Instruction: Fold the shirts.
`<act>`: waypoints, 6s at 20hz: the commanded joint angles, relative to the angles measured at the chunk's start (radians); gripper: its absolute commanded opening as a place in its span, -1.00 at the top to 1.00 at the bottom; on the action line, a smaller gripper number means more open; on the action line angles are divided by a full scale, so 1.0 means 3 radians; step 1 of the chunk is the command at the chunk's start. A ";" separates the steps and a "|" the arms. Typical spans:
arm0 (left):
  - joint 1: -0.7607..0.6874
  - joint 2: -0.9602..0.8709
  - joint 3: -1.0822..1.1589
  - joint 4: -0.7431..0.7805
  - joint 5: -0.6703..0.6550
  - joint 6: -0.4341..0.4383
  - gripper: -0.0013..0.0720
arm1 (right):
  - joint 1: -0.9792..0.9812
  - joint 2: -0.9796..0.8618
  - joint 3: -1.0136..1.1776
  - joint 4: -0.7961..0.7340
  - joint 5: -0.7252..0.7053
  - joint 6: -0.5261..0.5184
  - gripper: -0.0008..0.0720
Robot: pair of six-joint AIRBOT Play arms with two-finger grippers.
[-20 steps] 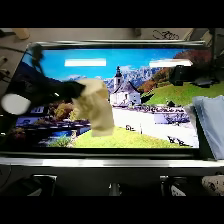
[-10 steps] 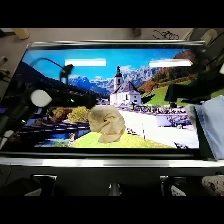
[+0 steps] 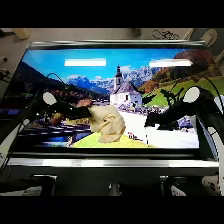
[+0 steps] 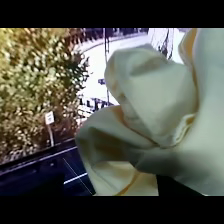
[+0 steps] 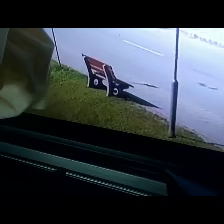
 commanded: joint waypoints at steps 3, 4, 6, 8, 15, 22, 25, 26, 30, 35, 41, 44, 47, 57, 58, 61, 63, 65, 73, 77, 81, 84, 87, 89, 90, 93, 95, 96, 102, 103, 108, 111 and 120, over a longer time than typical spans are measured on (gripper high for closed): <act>-0.0094 -0.0354 -0.0074 -0.0305 0.0001 0.0275 -0.94 | 0.0003 -0.0003 -0.0160 0.0282 -0.0245 -0.0088 -0.86; -0.0117 -0.0379 -0.0080 -0.0305 -0.0056 0.0309 -0.73 | 0.0004 -0.0003 -0.0160 0.0374 -0.0292 -0.0107 -0.86; -0.0167 -0.0398 -0.0118 -0.0305 -0.0069 0.0356 -0.69 | 0.0010 -0.0003 -0.0160 0.0649 -0.0420 -0.0216 -0.88; -0.0217 -0.0399 -0.0179 -0.0305 0.0055 0.0357 -0.25 | 0.0080 -0.0003 -0.0160 0.0844 -0.0618 -0.0315 -0.91; -0.0169 -0.0364 -0.0188 -0.0305 0.0085 0.0525 0.89 | 0.0858 -0.0112 -0.0160 0.1020 -0.1511 -0.0659 -0.98; -0.0121 -0.0146 -0.0161 -0.0272 0.0070 0.0587 0.89 | 0.1012 -0.0497 -0.0061 0.1136 -0.1808 -0.0706 0.91; 0.0015 0.0345 0.0197 0.0102 0.0029 0.0595 0.90 | 0.0844 -0.0237 0.0486 0.0739 -0.1401 -0.0851 0.92; 0.0076 0.0580 0.0445 0.0240 -0.0005 0.0596 0.90 | 0.0785 -0.0097 0.0785 0.0523 -0.1249 -0.0853 0.91; 0.0183 0.1472 0.1750 0.0328 0.0017 0.0598 0.90 | 0.0732 0.0566 0.2005 0.0164 -0.1177 -0.0792 0.91; 0.0175 0.2015 0.2660 0.0324 -0.0047 0.0456 0.90 | 0.0732 0.1164 0.2394 0.0160 -0.1026 -0.0140 0.91; 0.0174 0.1727 0.2583 0.0643 -0.0905 0.0459 0.89 | 0.0732 0.0961 0.2242 -0.0354 0.0465 0.0282 0.91; 0.0055 0.1301 0.2079 0.0614 -0.0884 0.0472 0.89 | 0.0732 0.0680 0.1565 -0.0374 0.0411 0.0278 0.91; -0.0120 0.0656 0.1344 0.0610 -0.0285 0.0631 0.89 | 0.0732 0.0352 0.0642 -0.0566 -0.0710 0.0270 0.91; 0.0167 -0.0843 0.2001 0.0235 -0.1068 0.0399 -0.47 | 0.0726 -0.0474 0.0270 -0.0744 -0.1696 0.0526 0.91; 0.0345 -0.0718 0.2130 0.0580 -0.1335 0.0252 -0.47 | 0.0726 -0.0458 0.0270 -0.0797 -0.1647 0.0526 0.91; 0.0802 -0.0240 0.1893 0.1198 -0.1808 -0.0005 -0.47 | 0.0726 -0.0443 0.0270 -0.0807 -0.1404 0.0463 0.91; 0.0945 0.0107 0.1231 0.1049 -0.1743 0.0003 -0.47 | 0.0726 -0.0443 0.0270 -0.0809 -0.1298 0.0423 0.91; 0.0904 0.0356 0.0360 0.0791 -0.1428 0.0062 -0.52 | 0.0726 -0.0443 0.0270 -0.0809 -0.1239 0.0351 0.91; 0.0189 0.0085 -0.0727 0.0189 -0.0114 0.0156 -0.55 | 0.0726 -0.0443 0.0270 -0.0809 -0.1019 0.0351 0.91; 0.0052 -0.0039 -0.0609 0.0169 0.0107 0.0148 0.63 | 0.0726 -0.0432 0.0270 -0.0811 -0.0971 0.0351 0.91; 0.0107 0.0533 0.0046 0.0415 -0.0083 0.0385 0.90 | 0.0726 -0.0093 0.0553 -0.1053 -0.0978 0.0142 0.91; 0.0106 0.1428 0.1247 0.1081 -0.0084 0.0282 0.90 | 0.0726 0.0409 0.1406 -0.1578 -0.1054 0.0112 0.91; 0.0106 0.2045 0.2678 0.1857 -0.0055 -0.0294 0.90 | 0.0726 0.0983 0.2313 -0.2031 -0.1364 0.0181 0.91; 0.0106 0.2286 0.3237 0.1923 -0.0056 -0.0453 0.90 | 0.0726 0.1344 0.2571 -0.2001 -0.1417 0.0379 0.91; 0.0106 0.2368 0.3351 0.1877 -0.0056 -0.0521 0.90 | 0.0726 0.1514 0.2571 -0.1921 -0.1397 0.0528 0.91; 0.0106 0.2473 0.3300 0.1844 -0.0145 -0.0557 0.90 | 0.0726 0.1740 0.2572 -0.1883 -0.1057 0.0727 0.91; 0.0106 0.2433 0.3155 0.1911 -0.0228 -0.0548 0.89 | 0.0726 0.1746 0.2572 -0.1995 -0.0684 0.0726 0.91; 0.0106 0.2405 0.3043 0.1968 -0.0308 -0.0544 0.90 | 0.0726 0.1705 0.2571 -0.2033 -0.0450 0.0725 0.91; 0.0107 0.1891 0.1628 0.2082 -0.0432 -0.0479 0.89 | 0.0726 0.0865 0.1973 -0.2042 0.0927 0.0674 0.91; 0.0106 0.1734 0.1353 0.2076 -0.0230 -0.0483 0.89 | 0.0726 0.0703 0.1668 -0.2042 0.0736 0.0641 0.91; 0.0106 0.0429 0.0666 0.1839 0.0505 -0.0682 0.89 | 0.0726 -0.0318 0.0417 -0.1951 -0.1268 0.1287 0.91; 0.0106 -0.0278 0.0852 0.1431 0.0437 -0.0682 0.79 | 0.0726 -0.0907 0.0425 -0.1890 -0.2075 0.1530 0.91; 0.0900 -0.0017 0.1692 0.1105 -0.1373 -0.0277 -0.58 | -0.0047 -0.0547 0.0955 -0.1233 -0.1261 0.0308 -0.32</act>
